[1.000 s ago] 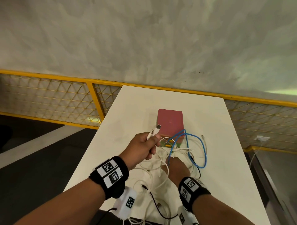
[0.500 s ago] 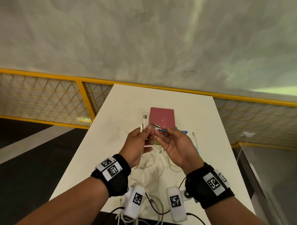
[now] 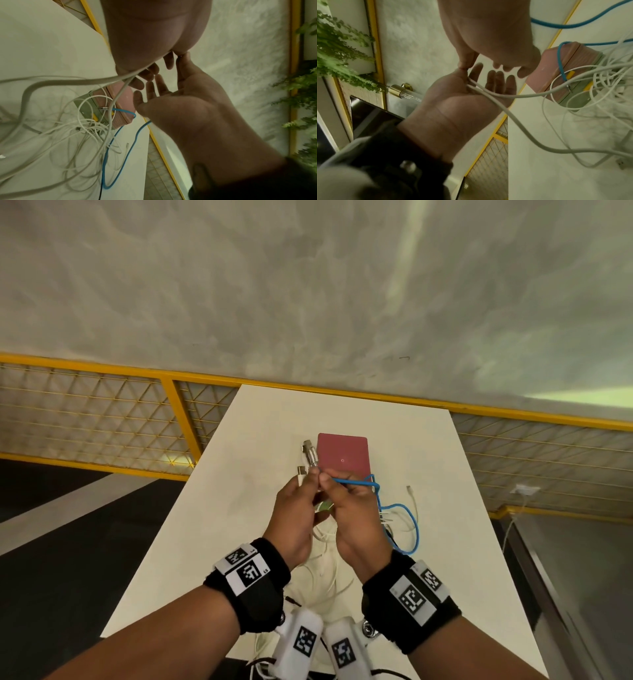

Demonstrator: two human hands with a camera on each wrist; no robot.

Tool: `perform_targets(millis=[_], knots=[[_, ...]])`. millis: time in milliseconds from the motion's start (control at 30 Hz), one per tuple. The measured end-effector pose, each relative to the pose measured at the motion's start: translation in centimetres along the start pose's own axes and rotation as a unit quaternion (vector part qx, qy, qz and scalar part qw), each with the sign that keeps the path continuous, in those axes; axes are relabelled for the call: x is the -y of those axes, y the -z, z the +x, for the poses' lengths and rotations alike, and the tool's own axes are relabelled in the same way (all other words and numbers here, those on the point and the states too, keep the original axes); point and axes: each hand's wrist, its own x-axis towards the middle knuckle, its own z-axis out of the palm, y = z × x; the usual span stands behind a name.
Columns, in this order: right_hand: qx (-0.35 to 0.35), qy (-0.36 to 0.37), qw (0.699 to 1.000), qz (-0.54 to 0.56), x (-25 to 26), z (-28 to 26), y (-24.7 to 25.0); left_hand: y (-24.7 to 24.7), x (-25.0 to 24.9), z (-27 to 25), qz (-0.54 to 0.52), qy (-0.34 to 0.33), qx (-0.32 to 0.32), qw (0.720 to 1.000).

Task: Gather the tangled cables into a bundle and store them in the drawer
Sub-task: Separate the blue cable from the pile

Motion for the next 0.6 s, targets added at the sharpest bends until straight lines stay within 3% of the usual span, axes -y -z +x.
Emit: perform_targets(millis=[200, 300, 467, 533, 600], knots=[[0.078, -0.119, 0.987, -0.071, -0.7, -1.0, 0.3, 0.4, -1.3, 0.4, 0.017, -0.027, 0.032, 0.999], [0.103, -0.168, 0.98, 0.012, -0.4, -0.7, 1.3, 0.5, -1.9, 0.0, 0.056, -0.045, 0.041, 0.997], [-0.029, -0.222, 0.947, 0.229, 0.9, 1.7, 4.1, 1.8, -2.9, -0.3, 0.019, -0.089, 0.025, 0.995], [-0.075, -0.231, 0.938, 0.246, 1.5, 2.9, 4.9, 3.0, -2.4, -0.8, 0.129, -0.096, 0.06, 0.985], [-0.091, -0.23, 0.939, 0.241, 2.3, 3.9, 5.5, 5.1, -0.9, -1.0, 0.314, -0.086, 0.117, 0.938]])
